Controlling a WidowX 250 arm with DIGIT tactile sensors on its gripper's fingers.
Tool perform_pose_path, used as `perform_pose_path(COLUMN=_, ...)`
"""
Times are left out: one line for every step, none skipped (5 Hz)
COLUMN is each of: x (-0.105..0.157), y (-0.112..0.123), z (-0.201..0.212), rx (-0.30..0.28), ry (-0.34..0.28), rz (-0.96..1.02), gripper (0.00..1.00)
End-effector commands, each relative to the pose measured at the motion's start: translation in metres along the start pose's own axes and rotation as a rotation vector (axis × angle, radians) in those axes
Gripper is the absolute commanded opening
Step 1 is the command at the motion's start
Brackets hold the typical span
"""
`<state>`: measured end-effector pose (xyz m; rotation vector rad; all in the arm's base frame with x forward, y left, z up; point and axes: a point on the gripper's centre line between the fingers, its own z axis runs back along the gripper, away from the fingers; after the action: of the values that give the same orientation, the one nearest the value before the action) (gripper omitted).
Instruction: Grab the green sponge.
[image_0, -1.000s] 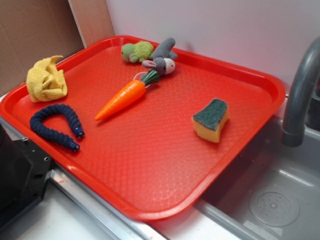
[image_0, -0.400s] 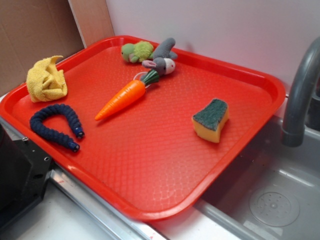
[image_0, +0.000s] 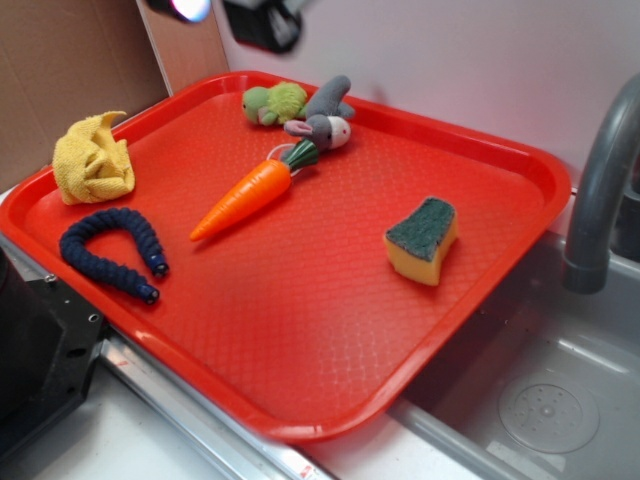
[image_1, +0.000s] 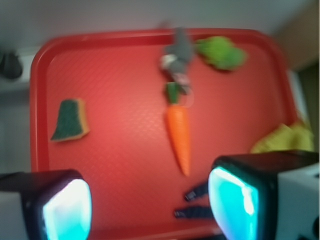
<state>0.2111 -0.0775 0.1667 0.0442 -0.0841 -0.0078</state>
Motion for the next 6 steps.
perform_pose_path(x=0.003, y=0.001, z=0.008, rx=-0.011, ry=-0.033, rz=0.009, gripper=1.00)
perform_pose_path(x=0.003, y=0.001, z=0.008, rx=-0.011, ry=-0.033, rz=0.009, gripper=1.00)
perform_pose_path(x=0.026, y=-0.013, z=-0.036, rx=-0.089, ry=-0.029, rz=-0.010, gripper=1.00)
perform_pose_path(x=0.039, y=-0.036, z=-0.071, rx=-0.147, ry=-0.037, rz=-0.028, gripper=1.00)
perform_pose_path(x=0.048, y=-0.048, z=-0.099, rx=-0.180, ry=-0.045, rz=0.026, gripper=1.00)
perform_pose_path(x=0.061, y=-0.070, z=-0.109, rx=-0.269, ry=-0.087, rz=-0.035, gripper=1.00)
